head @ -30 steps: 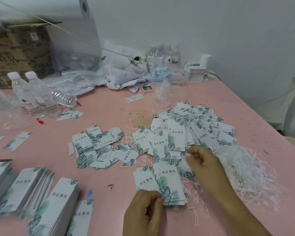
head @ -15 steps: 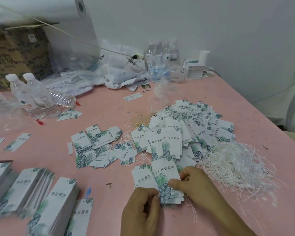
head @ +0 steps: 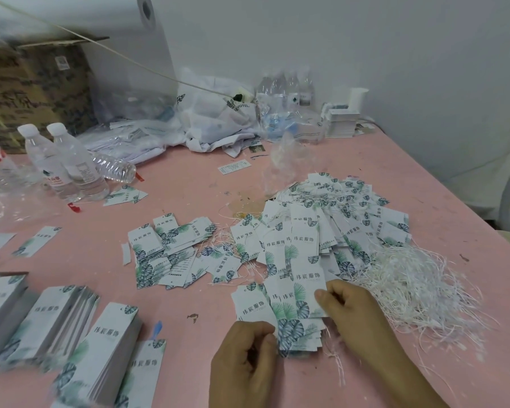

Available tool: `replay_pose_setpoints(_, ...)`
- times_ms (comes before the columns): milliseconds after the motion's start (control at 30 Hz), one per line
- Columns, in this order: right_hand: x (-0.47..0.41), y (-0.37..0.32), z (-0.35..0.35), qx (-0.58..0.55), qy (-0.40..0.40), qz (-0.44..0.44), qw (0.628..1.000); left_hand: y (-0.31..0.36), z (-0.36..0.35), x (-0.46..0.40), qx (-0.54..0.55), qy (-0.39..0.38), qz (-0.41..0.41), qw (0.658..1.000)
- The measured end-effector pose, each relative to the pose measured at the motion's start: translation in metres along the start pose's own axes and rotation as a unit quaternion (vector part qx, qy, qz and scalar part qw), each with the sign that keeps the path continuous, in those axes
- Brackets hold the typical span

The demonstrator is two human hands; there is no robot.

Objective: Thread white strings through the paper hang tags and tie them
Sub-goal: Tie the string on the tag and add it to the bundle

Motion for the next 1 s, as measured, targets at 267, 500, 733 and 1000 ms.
replay_pose_setpoints(267,0.029,-0.035,-0.001,-0.235,-0.097,-0.044,0.966,-0.006,-0.001,-0.001,0.194,-0.013,0.156,0.969)
replay_pose_setpoints(500,0.059,-0.057,-0.034,-0.135,-0.181,0.054,0.973,-0.017,-0.011,0.002,0.342,-0.071,0.309,0.885)
replay_pose_setpoints(733,0.029,-0.023,-0.005,0.131,0.044,0.075,0.988,-0.026,0.003,-0.022,0.444,0.074,0.352,0.821)
replay_pose_setpoints(1000,0.021,-0.009,-0.007,0.117,0.007,-0.007,0.993,-0.028,0.006,-0.024,0.426,0.083,0.377,0.818)
Point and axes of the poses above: each hand's wrist, its own x-axis away from the middle knuckle, its own z-axis out of the back of the hand, y = z × x, the point moved 6 cm from there along -x, towards the middle knuckle, and after that the axes turned 12 degrees about y, right-handed, at the moved point
